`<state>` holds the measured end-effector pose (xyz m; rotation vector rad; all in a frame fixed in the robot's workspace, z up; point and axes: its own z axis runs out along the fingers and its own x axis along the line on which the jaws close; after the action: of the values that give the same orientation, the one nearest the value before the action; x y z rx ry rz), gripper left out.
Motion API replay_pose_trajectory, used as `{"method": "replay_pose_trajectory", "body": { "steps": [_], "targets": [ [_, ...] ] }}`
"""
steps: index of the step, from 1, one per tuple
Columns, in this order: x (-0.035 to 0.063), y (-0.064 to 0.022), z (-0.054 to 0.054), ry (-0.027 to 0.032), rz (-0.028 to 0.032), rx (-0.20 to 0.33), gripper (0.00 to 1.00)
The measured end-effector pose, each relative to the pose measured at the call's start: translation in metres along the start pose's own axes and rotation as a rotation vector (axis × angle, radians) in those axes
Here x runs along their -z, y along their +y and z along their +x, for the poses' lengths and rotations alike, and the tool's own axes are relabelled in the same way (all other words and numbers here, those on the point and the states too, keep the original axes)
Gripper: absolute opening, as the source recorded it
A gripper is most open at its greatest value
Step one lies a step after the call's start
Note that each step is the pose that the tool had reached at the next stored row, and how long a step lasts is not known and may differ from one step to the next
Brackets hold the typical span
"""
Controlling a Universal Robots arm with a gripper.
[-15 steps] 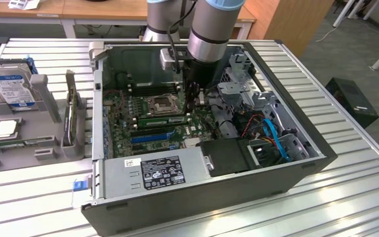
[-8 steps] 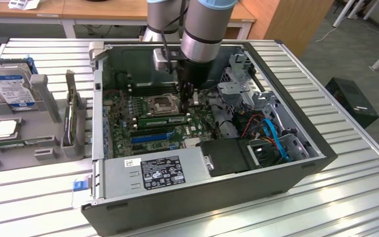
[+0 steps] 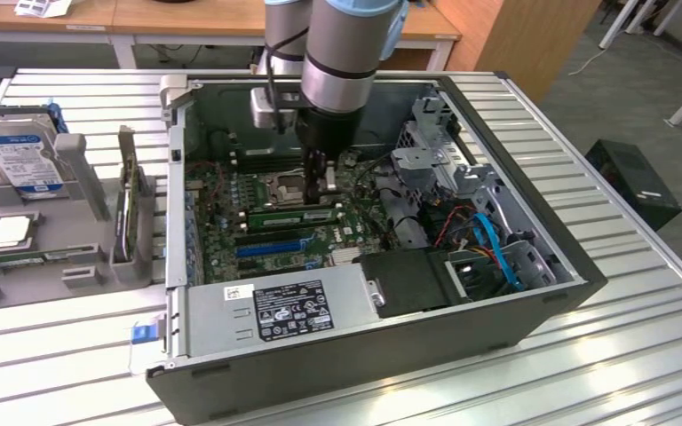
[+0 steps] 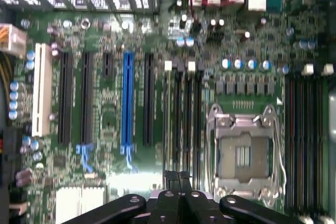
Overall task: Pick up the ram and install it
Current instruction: 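Press down the ram until it locks into place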
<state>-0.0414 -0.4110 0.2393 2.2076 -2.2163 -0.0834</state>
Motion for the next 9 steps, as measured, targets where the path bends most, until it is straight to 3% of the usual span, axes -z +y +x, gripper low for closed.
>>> {"method": "replay_pose_trajectory", "body": {
  "steps": [9],
  "targets": [
    [-0.0012,0.0262,0.000,0.0000,0.0000,0.000,0.11]
  ]
}}
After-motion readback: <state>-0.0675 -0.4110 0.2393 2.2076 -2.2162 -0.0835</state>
